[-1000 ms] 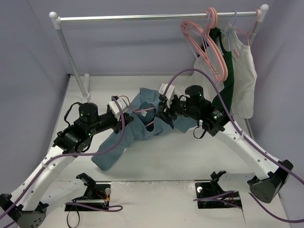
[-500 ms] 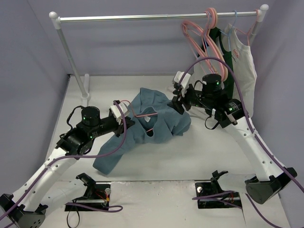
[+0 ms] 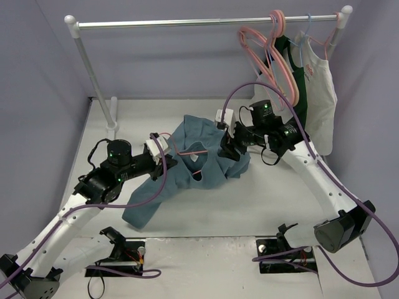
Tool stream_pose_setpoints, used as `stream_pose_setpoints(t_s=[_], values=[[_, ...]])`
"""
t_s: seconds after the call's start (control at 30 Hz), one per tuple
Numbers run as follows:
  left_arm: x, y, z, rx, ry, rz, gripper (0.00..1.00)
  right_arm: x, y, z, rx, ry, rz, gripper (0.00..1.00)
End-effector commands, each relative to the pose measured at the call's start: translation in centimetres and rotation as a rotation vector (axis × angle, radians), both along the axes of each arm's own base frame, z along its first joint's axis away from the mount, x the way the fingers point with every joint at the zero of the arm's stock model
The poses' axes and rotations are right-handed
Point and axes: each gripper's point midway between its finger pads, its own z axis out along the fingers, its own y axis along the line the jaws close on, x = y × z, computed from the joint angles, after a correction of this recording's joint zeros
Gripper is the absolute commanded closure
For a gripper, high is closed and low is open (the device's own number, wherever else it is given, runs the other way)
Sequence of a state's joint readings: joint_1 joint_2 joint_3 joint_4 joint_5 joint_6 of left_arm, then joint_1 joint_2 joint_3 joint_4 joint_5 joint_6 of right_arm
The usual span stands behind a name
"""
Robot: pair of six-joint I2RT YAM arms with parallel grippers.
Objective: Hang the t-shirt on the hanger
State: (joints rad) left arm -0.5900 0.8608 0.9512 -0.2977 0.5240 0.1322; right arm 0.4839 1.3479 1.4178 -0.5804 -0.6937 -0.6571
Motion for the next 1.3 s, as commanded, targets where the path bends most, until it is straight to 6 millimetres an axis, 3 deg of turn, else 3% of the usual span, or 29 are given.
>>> stream_pose_setpoints(t_s=[0.0, 0.37, 0.67, 0.8, 0.87, 1.0, 1.17, 1.27], values=[[-0.4, -0.6, 4.6, -0.075, -0.138, -0.05, 1.0, 0.1, 1.0, 1.9, 0.052, -0.041, 0.066, 0.47], [-0.4, -1.1, 5.2, -0.061, -0.149, -0.086, 1.0, -0.9, 1.6, 0.5, 0.067, 0.01, 0.127, 0.54], [-0.1, -1.6, 5.7, -0.051, -0.16, -0.115, 1.0, -1.7, 2.3, -0.2, 0.085, 0.051, 0.17, 0.69], [0.0, -1.7, 5.8, -0.048, -0.16, -0.121, 1.0, -1.7, 2.3, -0.1, 0.09, 0.043, 0.172, 0.93], [0.1, -1.6, 5.8, -0.038, -0.162, -0.114, 1.0, -1.6, 2.2, 0.2, 0.096, 0.02, 0.168, 1.0], [0.7, -0.7, 5.4, 0.0, -0.177, -0.06, 1.0, -1.2, 1.6, 1.0, 0.105, -0.052, 0.129, 1.0], [1.8, 1.0, 5.0, 0.042, -0.218, 0.046, 0.83, -0.8, 0.8, 2.4, 0.127, -0.117, 0.093, 1.0], [2.4, 1.9, 4.8, 0.066, -0.229, 0.097, 0.81, -0.3, 0.4, 2.7, 0.122, -0.14, 0.065, 1.0]])
